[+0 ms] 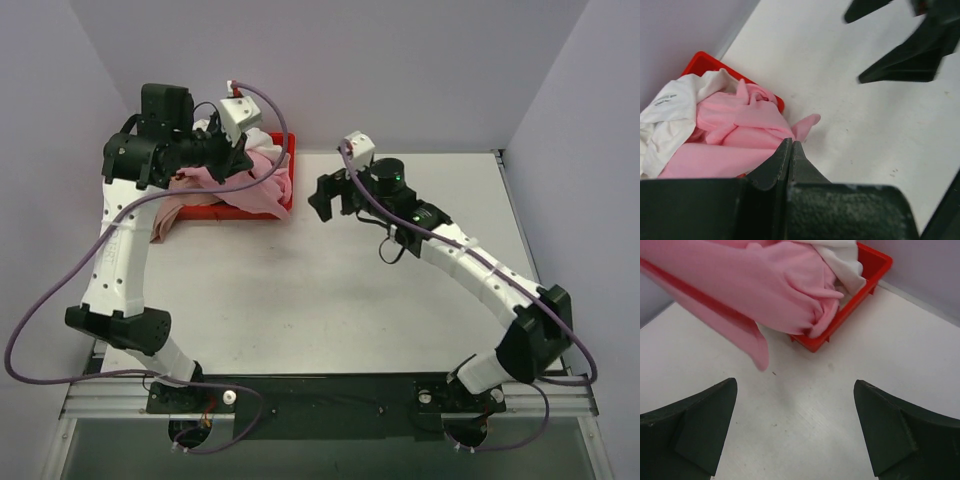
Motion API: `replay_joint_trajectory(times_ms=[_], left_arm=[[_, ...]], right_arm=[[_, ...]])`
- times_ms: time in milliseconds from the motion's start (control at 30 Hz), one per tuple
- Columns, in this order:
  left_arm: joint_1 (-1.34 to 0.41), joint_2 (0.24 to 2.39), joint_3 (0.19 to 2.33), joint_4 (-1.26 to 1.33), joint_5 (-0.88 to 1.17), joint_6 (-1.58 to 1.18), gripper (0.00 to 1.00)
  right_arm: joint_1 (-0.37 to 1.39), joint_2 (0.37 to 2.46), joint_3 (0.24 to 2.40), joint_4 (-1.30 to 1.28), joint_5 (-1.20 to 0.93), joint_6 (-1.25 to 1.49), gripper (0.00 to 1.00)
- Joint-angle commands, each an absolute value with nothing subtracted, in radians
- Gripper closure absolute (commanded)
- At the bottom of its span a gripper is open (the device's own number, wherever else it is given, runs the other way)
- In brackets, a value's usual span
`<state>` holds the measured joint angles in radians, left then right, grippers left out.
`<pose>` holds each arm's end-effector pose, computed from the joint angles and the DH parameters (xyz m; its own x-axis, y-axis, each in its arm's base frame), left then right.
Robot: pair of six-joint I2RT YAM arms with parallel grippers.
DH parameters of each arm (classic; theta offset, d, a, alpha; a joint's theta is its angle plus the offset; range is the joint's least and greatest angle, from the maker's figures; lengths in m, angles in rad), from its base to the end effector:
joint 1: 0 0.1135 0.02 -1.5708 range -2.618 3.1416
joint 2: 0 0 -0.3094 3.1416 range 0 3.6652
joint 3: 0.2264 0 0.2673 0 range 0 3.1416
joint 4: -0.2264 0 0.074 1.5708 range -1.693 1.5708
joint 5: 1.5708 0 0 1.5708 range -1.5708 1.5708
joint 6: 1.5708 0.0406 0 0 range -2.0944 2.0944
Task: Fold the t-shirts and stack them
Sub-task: Grab crumpled tshirt from bin with the left arm, then move the tshirt to the center of the board
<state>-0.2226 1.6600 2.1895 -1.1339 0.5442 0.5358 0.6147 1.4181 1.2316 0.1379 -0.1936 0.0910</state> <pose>0.3187 -0.0937 0.5432 -0.1680 0.4859 -0.8577 0.8026 0.5726 0.1671 0.2845 0.2104 0.4244 -0.1052 0.0349 -0.9938 -0.7163 0.6906 0.1001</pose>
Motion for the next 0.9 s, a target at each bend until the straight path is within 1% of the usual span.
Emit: replay_joint_trajectory(times_ms=[0, 100, 233, 367, 433, 467, 500, 533, 567, 600, 633, 700, 767, 867], left_arm=[[-0.259, 1.582, 2.178, -1.322, 0.699, 0.531, 1.00], [-0.267, 1.542, 2.198, -1.341, 0.756, 0.523, 1.00], [-0.267, 1.526, 2.267, -1.313, 0.772, 0.491, 1.00], [-0.267, 1.528, 2.367, -1.282, 0.764, 0.460, 1.00], [-0.267, 1.526, 2.423, -1.273, 0.750, 0.459, 1.00], [-0.267, 1.526, 2.439, -1.266, 0.738, 0.451, 1.00], [-0.267, 1.523, 2.460, -1.253, 0.727, 0.449, 1.00], [-0.267, 1.522, 2.473, -1.243, 0.704, 0.436, 1.00], [-0.265, 1.520, 2.500, -1.223, 0.675, 0.430, 1.00], [-0.265, 1.522, 2.514, -1.215, 0.651, 0.428, 1.00], [-0.265, 1.523, 2.540, -1.197, 0.596, 0.426, 1.00], [-0.264, 1.523, 2.565, -1.163, 0.492, 0.437, 1.00], [-0.261, 1.523, 2.572, -1.129, 0.419, 0.442, 1.00], [-0.256, 1.534, 2.574, -1.100, 0.394, 0.454, 1.00]], right_arm=[[0.707, 1.532, 1.342, 0.287, -0.363, 0.008, 0.04], [0.738, 1.595, 1.336, 0.357, -0.403, 0.027, 0.03], [0.733, 1.715, 1.413, 0.374, -0.373, 0.066, 0.03], [0.736, 1.880, 1.610, 0.348, -0.338, 0.099, 0.04], [0.732, 1.963, 1.702, 0.328, -0.289, 0.130, 0.09], [0.726, 2.011, 1.735, 0.318, -0.276, 0.139, 0.22], [0.723, 2.032, 1.808, 0.292, -0.262, 0.155, 0.40], [0.716, 2.060, 1.840, 0.281, -0.261, 0.161, 0.49], [0.715, 2.069, 1.905, 0.262, -0.262, 0.160, 0.74], [0.707, 2.075, 1.940, 0.247, -0.243, 0.152, 0.92], [0.701, 2.072, 1.985, 0.214, -0.217, 0.153, 1.00], [0.677, 2.020, 2.005, 0.198, -0.183, 0.147, 1.00], [0.641, 1.894, 1.982, 0.192, -0.184, 0.132, 1.00], [0.618, 1.769, 1.956, 0.129, -0.176, 0.036, 1.00]])
